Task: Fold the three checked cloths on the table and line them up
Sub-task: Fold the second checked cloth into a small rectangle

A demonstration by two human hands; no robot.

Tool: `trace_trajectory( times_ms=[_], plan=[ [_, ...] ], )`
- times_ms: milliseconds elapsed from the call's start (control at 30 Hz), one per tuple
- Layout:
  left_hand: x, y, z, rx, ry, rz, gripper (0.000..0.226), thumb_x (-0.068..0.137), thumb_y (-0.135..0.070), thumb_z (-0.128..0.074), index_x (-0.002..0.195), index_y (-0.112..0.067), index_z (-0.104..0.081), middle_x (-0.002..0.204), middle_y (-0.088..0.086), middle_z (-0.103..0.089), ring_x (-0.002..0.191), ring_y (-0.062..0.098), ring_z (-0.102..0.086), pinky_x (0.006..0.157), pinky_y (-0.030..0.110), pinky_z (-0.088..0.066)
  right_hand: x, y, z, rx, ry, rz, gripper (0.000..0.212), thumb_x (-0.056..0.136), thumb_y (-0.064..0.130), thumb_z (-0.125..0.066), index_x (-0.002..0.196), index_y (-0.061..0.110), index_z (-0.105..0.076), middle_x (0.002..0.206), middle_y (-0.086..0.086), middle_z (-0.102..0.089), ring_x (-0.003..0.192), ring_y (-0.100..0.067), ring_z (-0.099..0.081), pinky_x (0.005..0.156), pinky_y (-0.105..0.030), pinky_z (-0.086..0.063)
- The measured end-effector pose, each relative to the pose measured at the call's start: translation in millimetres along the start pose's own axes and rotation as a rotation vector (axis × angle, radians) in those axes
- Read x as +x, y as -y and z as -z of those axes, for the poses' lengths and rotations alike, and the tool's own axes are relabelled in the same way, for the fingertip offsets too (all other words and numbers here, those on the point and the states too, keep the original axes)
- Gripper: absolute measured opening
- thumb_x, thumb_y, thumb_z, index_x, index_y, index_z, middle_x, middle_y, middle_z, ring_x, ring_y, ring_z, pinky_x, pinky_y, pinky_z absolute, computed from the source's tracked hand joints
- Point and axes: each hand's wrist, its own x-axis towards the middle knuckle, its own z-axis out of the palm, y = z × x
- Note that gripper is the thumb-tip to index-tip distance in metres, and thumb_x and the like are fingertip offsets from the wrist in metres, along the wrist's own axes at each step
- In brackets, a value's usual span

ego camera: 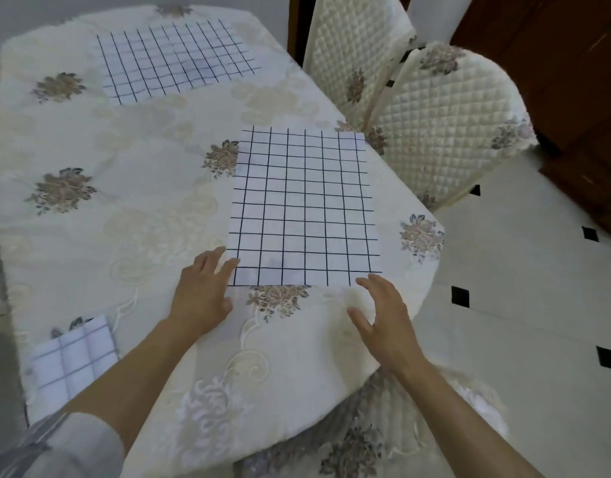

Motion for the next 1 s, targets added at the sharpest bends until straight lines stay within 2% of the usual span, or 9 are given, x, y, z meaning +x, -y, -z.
trace_trajectory(
  times_ms=[67,167,333,467,633,733,833,1000],
  plan=[
    [6,-2,0,0.032,-0.018,-0.04,0.089,0.048,-0.012,-0.084,0.132,-0.013,-0.054,0.145,0.02,-0.044,0.126,0.042,-0.043,0.085,0.055,-0.048,19,-10,-5,-0.036,0.03,0.008,0.051,0.093,0.035,-0.06,0.14,0.023,-0.045,0.153,-0.001,-0.035,0.144,-0.017,-0.024,0.116,-0.035,-0.02],
    [19,-7,-2,0.092,-0.002,-0.087,0.085,0.043,-0.002,-0.08,0.125,-0.009,-0.059,0.143,0.023,-0.046,0.126,0.044,-0.046,0.084,0.056,-0.048,35,-21,-8,-0.073,0.059,-0.001,0.052,0.092,0.033,-0.062,0.14,0.022,-0.046,0.155,-0.005,-0.033,0.144,-0.021,-0.024,0.115,-0.038,-0.02],
    [42,-10,2,0.168,0.033,-0.131,0.057,0.044,0.004,-0.079,0.099,-0.006,-0.065,0.136,0.024,-0.052,0.124,0.045,-0.049,0.083,0.054,-0.047,55,-31,-12,-0.243,0.114,0.092,0.059,0.085,0.037,-0.069,0.139,0.024,-0.047,0.16,-0.011,-0.019,0.148,-0.03,-0.015,0.112,-0.05,-0.027],
    [47,-10,5,0.095,-0.037,-0.166,0.034,0.053,-0.007,-0.085,0.081,-0.007,-0.066,0.127,0.02,-0.06,0.118,0.042,-0.053,0.08,0.051,-0.047,64,-27,-18,-0.222,0.12,0.084,0.061,0.083,0.038,-0.07,0.138,0.026,-0.047,0.161,-0.009,-0.015,0.149,-0.027,-0.012,0.113,-0.048,-0.023],
    [38,-17,3,-0.083,-0.152,-0.113,0.016,0.066,-0.007,-0.08,0.074,-0.012,-0.066,0.125,0.01,-0.062,0.121,0.034,-0.05,0.08,0.047,-0.044,65,-22,-32,-0.2,0.101,0.151,0.058,0.079,0.041,-0.072,0.132,0.025,-0.054,0.155,-0.013,-0.031,0.145,-0.031,-0.024,0.11,-0.053,-0.031],
    [28,-23,12,-0.177,-0.235,-0.109,0.004,0.076,-0.016,-0.07,0.076,-0.014,-0.066,0.126,0.007,-0.06,0.122,0.032,-0.048,0.081,0.047,-0.044,65,-19,-38,-0.178,0.087,0.175,0.056,0.072,0.037,-0.075,0.125,0.024,-0.059,0.152,-0.012,-0.037,0.142,-0.034,-0.031,0.108,-0.054,-0.033],
    [15,-28,24,-0.226,-0.274,-0.106,0.01,0.077,-0.022,-0.059,0.077,-0.017,-0.066,0.127,0.004,-0.06,0.122,0.028,-0.048,0.084,0.043,-0.041,62,-13,-41,-0.132,0.074,0.198,0.05,0.07,0.032,-0.076,0.119,0.025,-0.065,0.151,-0.01,-0.04,0.141,-0.033,-0.033,0.108,-0.051,-0.028],
    [-6,-28,41,-0.266,-0.28,-0.098,0.009,0.078,-0.023,-0.058,0.078,-0.019,-0.066,0.129,0.0,-0.059,0.124,0.025,-0.046,0.089,0.043,-0.041,58,-7,-44,-0.095,-0.035,0.228,0.03,0.07,0.012,-0.081,0.098,0.022,-0.072,0.134,-0.009,-0.057,0.126,-0.034,-0.051,0.099,-0.051,-0.041]
  ],
)
